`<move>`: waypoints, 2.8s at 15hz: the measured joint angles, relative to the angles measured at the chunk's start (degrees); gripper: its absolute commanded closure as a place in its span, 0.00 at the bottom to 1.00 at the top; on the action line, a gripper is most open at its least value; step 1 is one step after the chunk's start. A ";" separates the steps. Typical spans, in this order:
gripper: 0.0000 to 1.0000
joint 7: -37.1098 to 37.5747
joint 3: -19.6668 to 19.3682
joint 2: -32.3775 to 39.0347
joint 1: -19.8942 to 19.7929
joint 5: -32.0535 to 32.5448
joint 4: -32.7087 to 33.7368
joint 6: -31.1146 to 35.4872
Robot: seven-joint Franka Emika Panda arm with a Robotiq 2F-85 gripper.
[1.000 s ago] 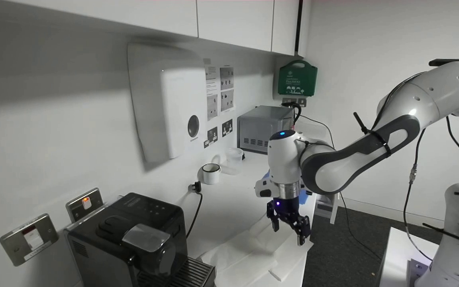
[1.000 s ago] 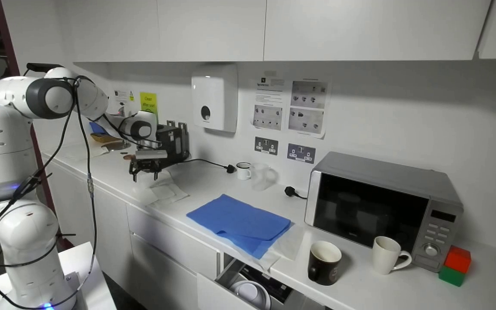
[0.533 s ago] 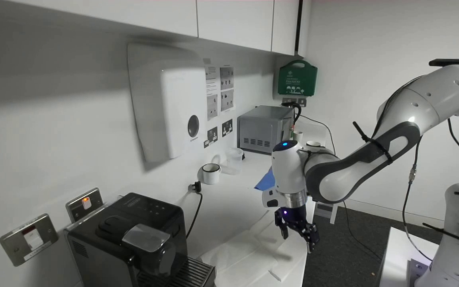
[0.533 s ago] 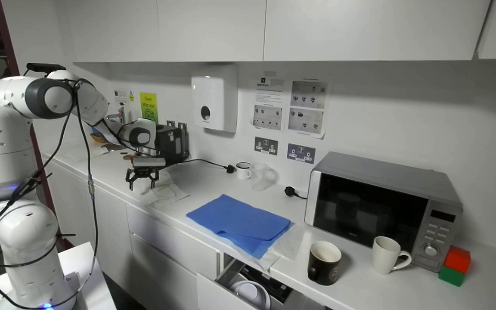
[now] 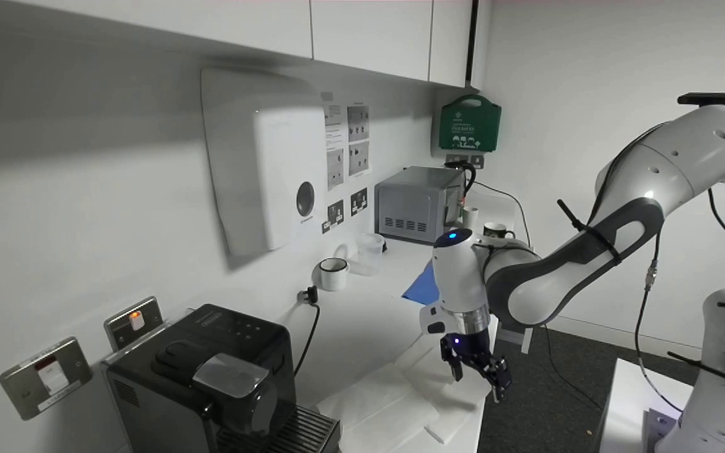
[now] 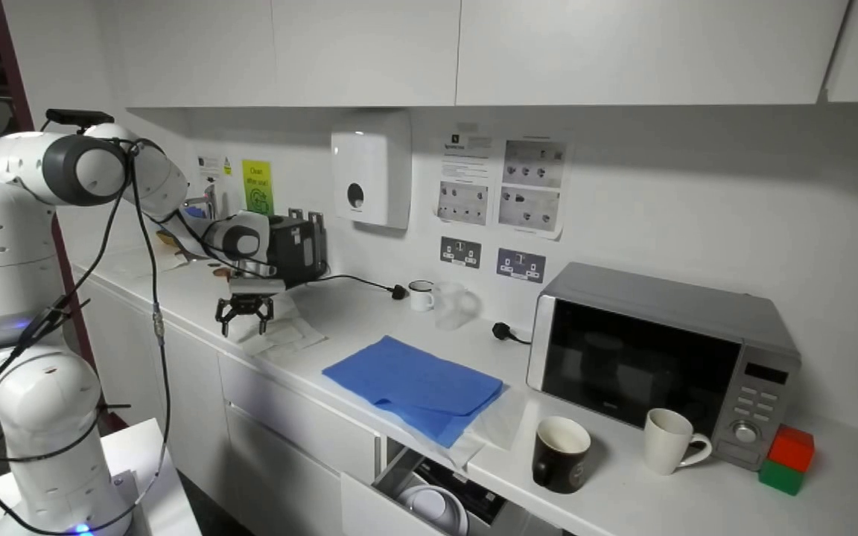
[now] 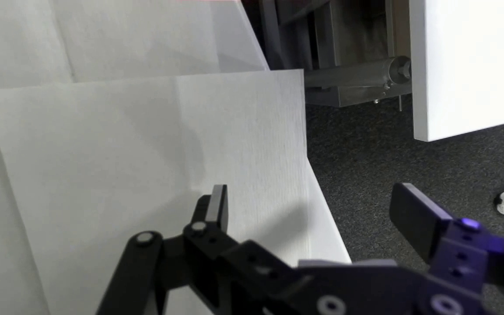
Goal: Move the paper to the right
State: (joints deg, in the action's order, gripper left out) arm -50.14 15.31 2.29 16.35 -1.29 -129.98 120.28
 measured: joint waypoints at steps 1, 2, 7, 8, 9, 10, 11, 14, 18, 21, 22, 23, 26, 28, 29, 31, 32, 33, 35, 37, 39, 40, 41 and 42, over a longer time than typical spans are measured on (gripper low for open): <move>0.00 0.00 -0.10 -0.02 -0.01 0.35 0.00 0.00; 0.00 0.00 -0.19 -0.06 -0.02 0.74 0.00 0.00; 0.00 0.17 -0.62 -0.47 -0.29 3.34 0.08 0.00; 0.00 0.17 -0.68 -0.48 -0.43 3.75 0.11 0.00; 0.00 0.17 -0.72 -0.48 -0.62 3.99 0.11 0.00; 0.00 0.17 -0.80 -0.48 -0.78 4.10 0.11 0.00; 0.00 0.17 -0.90 -0.48 -0.91 4.18 0.11 0.01; 0.00 0.17 -1.01 -0.48 -1.45 4.52 0.18 0.51; 0.00 0.18 -1.43 -0.46 -1.52 5.53 0.82 0.93; 0.00 0.03 -1.47 -0.25 -1.52 5.64 1.45 0.98; 0.00 -0.07 -1.47 -0.13 -1.52 5.64 1.65 0.98; 0.00 -0.13 -1.47 -0.07 -1.52 5.64 1.80 0.98; 0.00 -0.13 -1.47 -0.06 -1.51 5.64 2.28 0.98; 0.00 -0.13 -1.47 -0.06 -1.51 5.64 2.36 0.98; 0.00 0.10 -1.45 -0.06 -1.49 5.64 2.36 0.97; 0.00 0.30 -1.39 -0.06 -1.42 5.64 2.37 0.93; 0.00 0.30 -1.38 -0.06 -1.42 5.64 2.41 0.93; 0.00 0.30 -1.38 -0.06 -1.42 5.64 2.46 0.92; 0.00 0.30 -1.39 -0.05 -1.44 5.64 2.62 0.92; 0.00 0.30 -1.42 0.02 -1.45 5.64 2.89 0.92; 0.00 0.29 -1.47 0.24 -1.48 5.63 3.12 0.92; 0.00 0.27 -1.49 0.45 -1.50 5.61 3.22 0.92; 0.00 0.26 -1.50 0.76 -1.51 5.60 3.32 0.92; 0.00 0.26 -1.51 1.22 -1.52 5.57 3.50 0.92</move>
State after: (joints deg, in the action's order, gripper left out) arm -49.88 13.80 3.51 14.83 4.28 -126.48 121.20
